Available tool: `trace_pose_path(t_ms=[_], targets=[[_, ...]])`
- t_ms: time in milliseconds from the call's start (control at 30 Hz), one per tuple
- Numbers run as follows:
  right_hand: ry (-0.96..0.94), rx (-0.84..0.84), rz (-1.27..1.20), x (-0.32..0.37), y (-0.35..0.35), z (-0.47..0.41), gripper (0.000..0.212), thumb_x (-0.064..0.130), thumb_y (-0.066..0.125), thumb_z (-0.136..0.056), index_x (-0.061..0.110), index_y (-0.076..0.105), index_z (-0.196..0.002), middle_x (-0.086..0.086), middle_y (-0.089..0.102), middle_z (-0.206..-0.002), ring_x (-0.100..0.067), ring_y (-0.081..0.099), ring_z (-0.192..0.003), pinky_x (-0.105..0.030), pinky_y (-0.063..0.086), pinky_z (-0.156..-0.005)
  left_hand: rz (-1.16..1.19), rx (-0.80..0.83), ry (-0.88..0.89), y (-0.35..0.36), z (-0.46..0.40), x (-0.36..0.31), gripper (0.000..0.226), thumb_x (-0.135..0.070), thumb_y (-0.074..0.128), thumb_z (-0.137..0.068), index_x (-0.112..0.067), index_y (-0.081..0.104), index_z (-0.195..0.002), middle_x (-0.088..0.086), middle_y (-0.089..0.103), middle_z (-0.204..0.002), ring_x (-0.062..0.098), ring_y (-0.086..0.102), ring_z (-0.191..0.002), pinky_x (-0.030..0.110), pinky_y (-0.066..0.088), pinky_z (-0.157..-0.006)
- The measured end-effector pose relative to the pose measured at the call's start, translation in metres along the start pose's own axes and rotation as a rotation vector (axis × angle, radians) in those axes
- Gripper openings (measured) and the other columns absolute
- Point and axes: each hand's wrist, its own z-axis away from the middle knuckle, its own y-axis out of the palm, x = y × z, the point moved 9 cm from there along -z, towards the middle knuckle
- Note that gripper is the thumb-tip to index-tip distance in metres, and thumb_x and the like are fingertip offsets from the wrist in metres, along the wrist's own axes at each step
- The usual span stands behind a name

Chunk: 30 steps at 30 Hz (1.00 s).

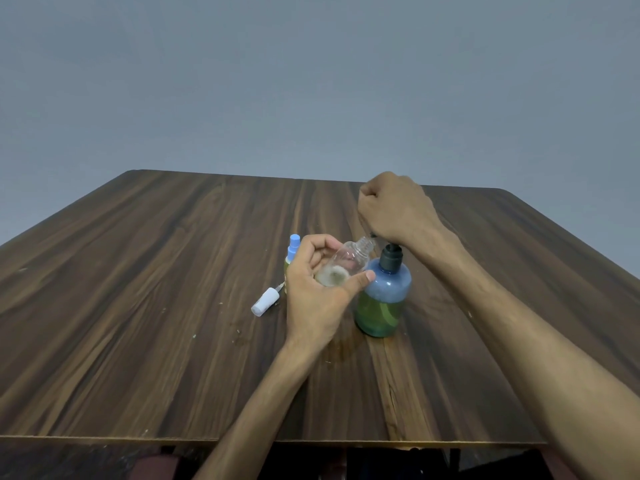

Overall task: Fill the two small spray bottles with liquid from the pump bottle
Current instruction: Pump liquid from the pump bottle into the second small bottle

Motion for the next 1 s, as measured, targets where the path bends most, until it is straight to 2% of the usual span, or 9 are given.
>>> trace_pose_path(t_ms=[100,200,267,333,400,533,667,833,1000], targets=[[0.015,0.04,0.02,-0.004,0.01,0.005,0.017,0.011,0.043,-0.075,0.01,0.055,-0.063,-0.008,0.06,-0.062,-0.026,0.045,-0.063,-0.031,0.038,-0.055,-0.001,-0.016,0.01,-0.001,0.0,-0.001,0.05,-0.004,0.096,-0.064,-0.019,0.063,-0.099,-0.006,0.073,-0.093,0.015,0.073,-0.091,0.028,0.059,-0.081],[-0.002,0.009,0.021,0.0,0.0,0.002,0.021,0.011,0.043,-0.072,0.002,0.062,-0.07,-0.01,0.065,-0.063,-0.026,0.047,-0.062,-0.034,0.047,-0.059,0.007,-0.01,-0.005,-0.001,0.001,0.0,0.051,0.007,0.095,-0.067,-0.016,0.062,-0.099,-0.011,0.073,-0.088,0.01,0.073,-0.087,0.024,0.058,-0.079],[-0.016,-0.014,0.014,0.002,-0.003,-0.001,0.019,0.011,0.042,-0.071,0.005,0.059,-0.065,-0.011,0.064,-0.061,-0.025,0.047,-0.061,-0.036,0.05,-0.06,0.0,-0.004,-0.002,-0.001,0.0,0.001,0.051,0.009,0.094,-0.067,-0.015,0.062,-0.099,-0.013,0.073,-0.087,0.007,0.072,-0.085,0.022,0.057,-0.078],[0.0,0.021,0.019,-0.001,0.004,0.002,0.016,0.01,0.042,-0.073,0.014,0.052,-0.06,-0.007,0.057,-0.059,-0.024,0.044,-0.061,-0.033,0.042,-0.057,-0.002,-0.001,-0.006,0.0,-0.001,0.002,0.05,0.008,0.095,-0.067,-0.013,0.063,-0.1,-0.012,0.073,-0.088,0.008,0.073,-0.087,0.022,0.058,-0.078],[0.012,0.06,0.014,-0.002,0.01,0.005,0.017,0.01,0.043,-0.074,0.015,0.049,-0.059,-0.009,0.057,-0.06,-0.025,0.043,-0.062,-0.031,0.037,-0.056,-0.012,-0.016,-0.001,-0.002,-0.001,0.001,0.051,0.006,0.096,-0.066,-0.013,0.063,-0.1,-0.01,0.072,-0.091,0.011,0.073,-0.09,0.024,0.058,-0.081],[-0.003,-0.015,-0.011,0.001,-0.001,0.003,0.018,0.009,0.043,-0.074,0.004,0.058,-0.066,-0.014,0.062,-0.062,-0.025,0.045,-0.06,-0.033,0.043,-0.058,-0.013,-0.023,0.005,-0.003,0.0,0.0,0.051,0.007,0.096,-0.066,-0.01,0.063,-0.101,-0.013,0.072,-0.09,0.008,0.072,-0.09,0.022,0.057,-0.08],[0.014,0.029,-0.01,-0.002,0.008,0.007,0.018,0.009,0.043,-0.076,0.014,0.045,-0.059,-0.004,0.051,-0.057,-0.024,0.04,-0.059,-0.031,0.035,-0.054,-0.023,-0.019,0.006,-0.001,0.0,-0.001,0.051,0.006,0.096,-0.066,-0.012,0.063,-0.1,-0.012,0.071,-0.09,0.009,0.071,-0.09,0.023,0.057,-0.081],[-0.002,0.003,-0.025,0.002,-0.005,0.001,0.018,0.009,0.042,-0.072,0.016,0.055,-0.061,-0.011,0.064,-0.061,-0.024,0.046,-0.059,-0.032,0.042,-0.058,-0.015,-0.022,0.009,-0.003,0.001,0.0,0.051,0.007,0.096,-0.067,-0.01,0.063,-0.101,-0.007,0.072,-0.091,0.012,0.073,-0.089,0.026,0.059,-0.081],[0.016,0.081,0.013,-0.004,0.011,0.003,0.017,0.01,0.044,-0.075,0.015,0.046,-0.058,-0.004,0.054,-0.06,-0.025,0.043,-0.061,-0.03,0.034,-0.054,-0.021,-0.011,0.003,-0.001,0.0,-0.002,0.051,0.007,0.095,-0.067,-0.014,0.062,-0.099,-0.015,0.071,-0.087,0.007,0.071,-0.086,0.022,0.057,-0.078]])
